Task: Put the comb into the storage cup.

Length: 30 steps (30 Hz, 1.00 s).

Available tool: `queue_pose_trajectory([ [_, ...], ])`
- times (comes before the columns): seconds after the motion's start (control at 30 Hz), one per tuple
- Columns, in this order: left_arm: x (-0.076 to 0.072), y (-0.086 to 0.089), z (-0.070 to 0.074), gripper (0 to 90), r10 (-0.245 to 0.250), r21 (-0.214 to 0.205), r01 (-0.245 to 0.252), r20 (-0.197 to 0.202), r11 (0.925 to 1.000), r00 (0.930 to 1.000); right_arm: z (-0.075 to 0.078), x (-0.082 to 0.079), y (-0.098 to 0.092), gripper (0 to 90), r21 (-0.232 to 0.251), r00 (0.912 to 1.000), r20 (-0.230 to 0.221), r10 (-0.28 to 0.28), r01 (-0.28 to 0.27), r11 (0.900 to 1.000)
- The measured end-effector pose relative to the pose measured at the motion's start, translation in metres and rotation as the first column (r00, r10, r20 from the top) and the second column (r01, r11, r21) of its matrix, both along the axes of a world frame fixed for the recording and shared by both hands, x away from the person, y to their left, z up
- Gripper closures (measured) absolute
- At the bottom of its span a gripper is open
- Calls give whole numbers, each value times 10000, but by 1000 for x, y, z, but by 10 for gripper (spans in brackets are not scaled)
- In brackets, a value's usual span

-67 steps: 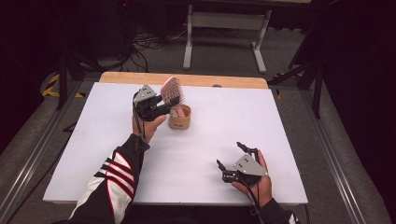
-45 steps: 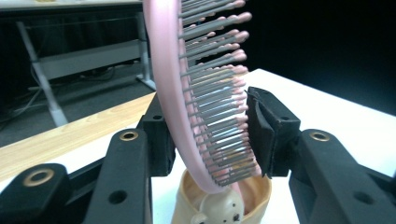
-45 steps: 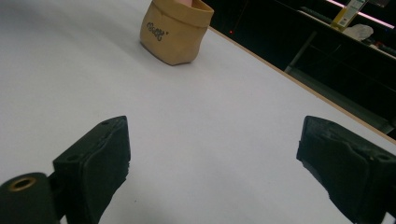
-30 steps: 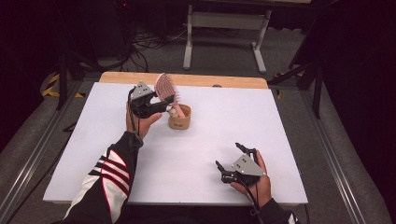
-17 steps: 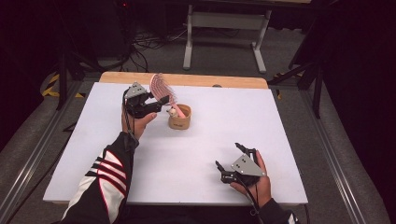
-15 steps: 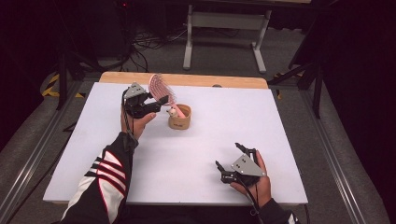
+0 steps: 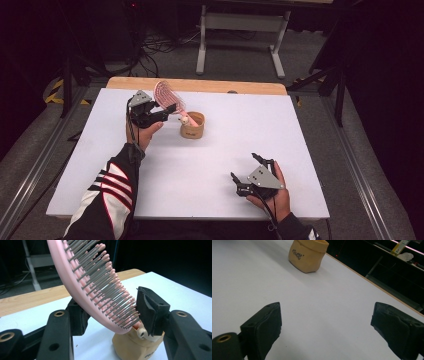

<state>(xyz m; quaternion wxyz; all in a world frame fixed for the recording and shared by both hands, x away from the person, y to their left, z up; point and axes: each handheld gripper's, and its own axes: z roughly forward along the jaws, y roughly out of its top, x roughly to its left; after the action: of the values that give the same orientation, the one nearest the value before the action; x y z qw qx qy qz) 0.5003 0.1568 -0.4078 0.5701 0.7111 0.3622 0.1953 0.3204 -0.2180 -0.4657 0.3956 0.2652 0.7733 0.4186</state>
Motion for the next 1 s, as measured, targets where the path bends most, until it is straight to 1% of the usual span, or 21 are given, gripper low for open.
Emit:
queue_pose_trajectory([
  [0.07, 0, 0, 0, 459, -46, 28, 46, -68, 10000, 10000, 0, 0, 0, 100, 2, 10000, -19, 13, -13, 10000],
  [0.13, -1, 0, 0, 447, 83, 91, -84, 43, 9999, 10000, 0, 0, 1, 99, -4, 10000, -19, 9, -9, 10000],
  [0.17, -1, 0, 0, 447, 78, 87, -79, 22, 9999, 10000, 0, 0, 1, 99, -4, 10000, -19, 9, -9, 10000],
  [0.2, -1, 0, -1, 445, 68, 103, -69, 100, 9999, 9999, 0, 0, 0, 99, -5, 10000, -16, 4, -4, 10000],
  [0.27, -2, 0, -1, 437, 69, 259, -73, 162, 9996, 9998, 0, 0, 0, 99, 0, 10000, -25, 3, -3, 10000],
  [0.43, -2, 0, -1, 420, 53, 292, -58, 178, 9996, 9998, 0, 0, 0, 100, 4, 10000, -29, -5, 5, 10000],
  [0.47, -2, -1, 0, 396, 40, 283, -44, 171, 9996, 9998, 0, 0, 0, 99, 2, 10000, -22, -2, 2, 10000],
  [0.53, -3, -1, 0, 384, 129, 383, -137, 216, 9992, 9997, 0, 0, 0, 99, 8, 10000, -20, -7, 7, 10000],
  [0.6, -4, -1, 1, 330, 116, 374, -125, 242, 9992, 9996, 0, 0, 0, 100, 7, 10000, -12, -18, 18, 10000],
  [0.67, -4, -2, 1, 277, 190, 487, -202, 253, 9986, 9995, 0, 0, 0, 100, 14, 10000, -15, -16, 16, 10000],
  [0.73, -5, -3, 1, 260, 328, 554, -345, 315, 9979, 9990, 0, 0, 0, 100, 15, 10000, -14, -15, 15, 10000],
  [0.77, -5, -3, 0, 228, 300, 537, -316, 304, 9981, 9991, 0, 0, 0, 99, 9, 10000, -16, -7, 7, 10000],
  [0.8, -5, -3, 0, 228, 232, 532, -248, 292, 9983, 9993, 0, 0, 0, 99, 9, 10000, -16, -7, 7, 10000],
  [0.83, -5, -4, 0, 197, 243, 592, -259, 265, 9979, 9994, 0, 0, 0, 99, 9, 10000, -21, -8, 8, 10000],
  [0.87, -5, -5, -1, 197, 293, 634, -306, 221, 9975, 9993, 0, 0, 0, 99, 9, 10000, -21, -8, 8, 10000],
  [0.9, -5, -5, -1, 163, 296, 647, -310, 216, 9974, 9993, 0, 0, 0, 100, 7, 10000, -17, -5, 5, 10000],
  [0.93, -5, -6, -2, 163, 266, 643, -276, 155, 9975, 9995, 0, 0, 0, 100, 7, 10000, -17, -5, 5, 10000],
  [1.0, -4, -6, -3, 127, 355, 591, -361, 103, 9976, 9993, 0, 0, 0, 99, 6, 10000, -7, -6, 6, 10000],
])
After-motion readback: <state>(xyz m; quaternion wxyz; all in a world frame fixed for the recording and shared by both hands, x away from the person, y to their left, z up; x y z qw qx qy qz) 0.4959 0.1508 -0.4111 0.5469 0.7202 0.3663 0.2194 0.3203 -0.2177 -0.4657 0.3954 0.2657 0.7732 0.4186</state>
